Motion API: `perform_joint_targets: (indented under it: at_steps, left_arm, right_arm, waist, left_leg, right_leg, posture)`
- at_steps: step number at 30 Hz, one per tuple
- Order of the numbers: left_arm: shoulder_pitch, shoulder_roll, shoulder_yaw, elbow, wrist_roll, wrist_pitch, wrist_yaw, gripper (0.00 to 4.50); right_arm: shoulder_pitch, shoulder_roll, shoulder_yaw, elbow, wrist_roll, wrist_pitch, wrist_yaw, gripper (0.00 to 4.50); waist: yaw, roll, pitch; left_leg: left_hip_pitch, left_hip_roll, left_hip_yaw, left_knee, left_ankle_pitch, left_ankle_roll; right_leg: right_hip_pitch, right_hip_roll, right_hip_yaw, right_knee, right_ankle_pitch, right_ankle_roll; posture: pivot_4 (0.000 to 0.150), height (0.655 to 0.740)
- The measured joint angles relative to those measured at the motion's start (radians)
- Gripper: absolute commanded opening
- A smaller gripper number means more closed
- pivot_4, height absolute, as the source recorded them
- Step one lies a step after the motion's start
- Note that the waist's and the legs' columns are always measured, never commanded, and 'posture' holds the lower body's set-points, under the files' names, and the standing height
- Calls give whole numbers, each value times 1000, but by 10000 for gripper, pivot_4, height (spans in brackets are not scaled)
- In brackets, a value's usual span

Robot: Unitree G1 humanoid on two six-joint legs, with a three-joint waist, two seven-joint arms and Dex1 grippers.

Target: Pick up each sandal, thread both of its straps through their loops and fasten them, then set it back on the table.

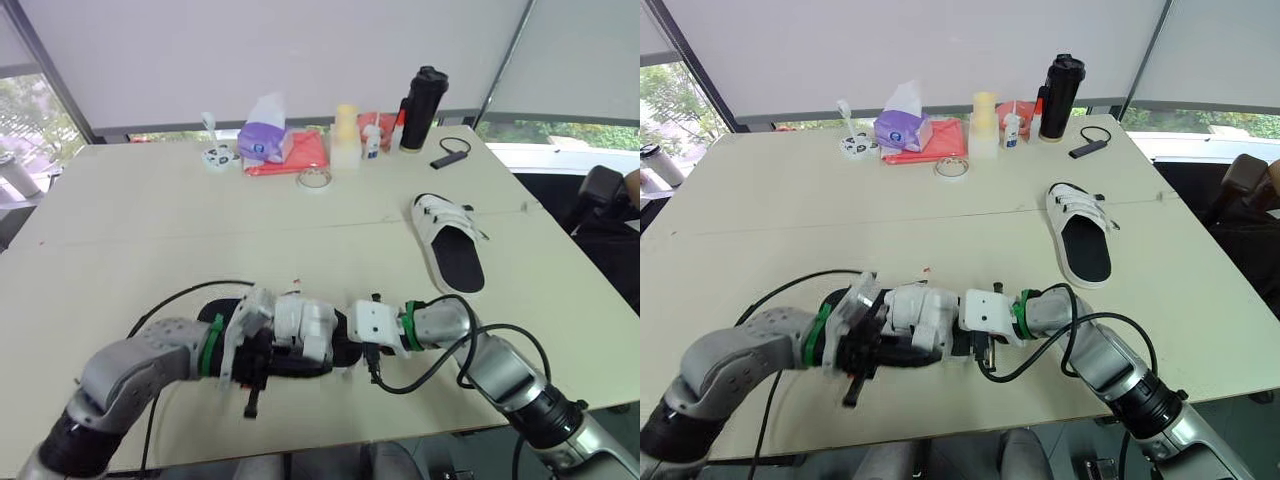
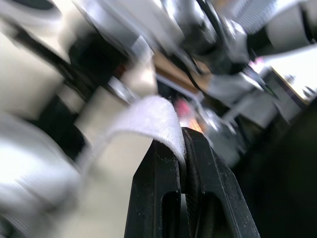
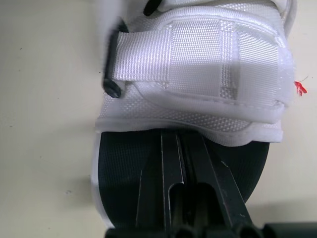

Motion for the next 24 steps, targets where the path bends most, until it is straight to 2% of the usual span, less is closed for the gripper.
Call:
perform_joint_targets:
  at_steps: [7,16,20,24]
  left_arm:
    - [-87,-80,-5,99,10,54,90,175]
    - [-108,-119,-5,159,35,80,155,175]
    - [-112,-145,3,182,49,96,210,14866]
    - [-128,-161,14,184,52,97,242,34957]
  right_arm:
    - [-1,5,0,7,-1,-9,-4,0]
    - [8,5,-5,8,-2,-15,-15,0]
    - [8,5,-5,8,-6,-15,-19,0]
    - [9,5,-5,9,-9,-15,-19,0]
  waist:
    - [-1,-1,1]
    - [0,-1,1]
    - [0,-1,1]
    - [0,-1,1]
  left_leg:
    - [0,0,-2,0,0,0]
    - [0,0,-2,4,0,0]
    - [0,0,-3,6,0,0]
    - [1,0,-3,6,0,0]
  right_leg:
    - [-1,1,0,4,3,6]
    - [1,1,0,4,3,6]
    - [2,1,0,4,3,6]
    - [3,1,0,4,3,6]
  posture:
    - [1500,7296]
    - [1500,7296]
    - [1500,7296]
    - [1500,7296]
